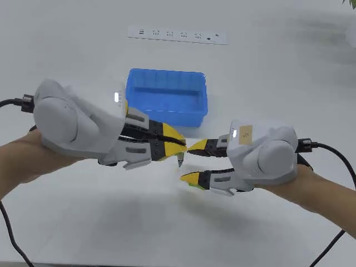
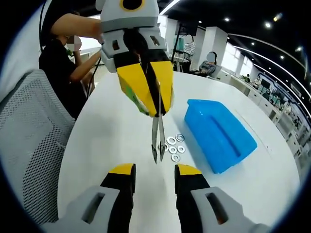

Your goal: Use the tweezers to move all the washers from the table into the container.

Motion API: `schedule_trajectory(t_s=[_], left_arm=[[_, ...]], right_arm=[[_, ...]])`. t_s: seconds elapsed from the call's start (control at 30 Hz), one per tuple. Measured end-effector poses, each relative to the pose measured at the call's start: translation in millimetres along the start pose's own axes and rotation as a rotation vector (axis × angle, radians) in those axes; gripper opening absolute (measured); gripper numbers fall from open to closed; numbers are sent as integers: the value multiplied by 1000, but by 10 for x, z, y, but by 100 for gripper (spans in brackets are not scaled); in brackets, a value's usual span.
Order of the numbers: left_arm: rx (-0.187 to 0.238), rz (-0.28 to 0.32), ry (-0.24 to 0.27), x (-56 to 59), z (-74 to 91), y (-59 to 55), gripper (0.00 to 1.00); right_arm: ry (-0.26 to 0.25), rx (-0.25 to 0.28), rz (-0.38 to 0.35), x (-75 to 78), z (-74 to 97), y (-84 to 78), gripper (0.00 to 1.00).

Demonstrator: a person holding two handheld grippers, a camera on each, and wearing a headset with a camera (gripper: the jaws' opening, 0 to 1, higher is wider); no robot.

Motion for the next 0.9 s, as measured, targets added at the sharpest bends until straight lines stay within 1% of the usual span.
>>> schedule_trajectory(t_s=[0.13, 0.23, 0.33, 0.47, 0.57, 0.7, 0.9], left_arm=[[0, 2, 33, -88, 94, -24, 5], [-8, 1, 51, -152, 154, -56, 5], [-8, 9, 55, -180, 176, -72, 5], [-9, 19, 40, -163, 155, -77, 5], [-9, 27, 26, -141, 137, -83, 5], [-19, 33, 20, -127, 134, -108, 5], [-38, 27, 19, -116, 136, -143, 5]], right_arm=[[-24, -9, -30, 5, 9, -32, 40], [-32, 0, -74, 3, 2, -57, 43], [-29, 17, -119, -6, -5, -76, 46], [-21, 21, -156, -18, -15, -104, 52], [-20, 18, -167, -22, -16, -123, 54], [-15, 27, -196, -32, -15, -133, 58], [-7, 37, -210, -48, -25, -132, 59]])
Point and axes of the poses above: the centre of the closed fingertips' face, and the gripper's own axes: z roughly backward along the fingers, x roughly to its right, y roughly out of its top, the point moved 9 cm from there along z, roughly backward along the fingers, and after that the axes turned 7 degrees about y, right-handed, at the moved point
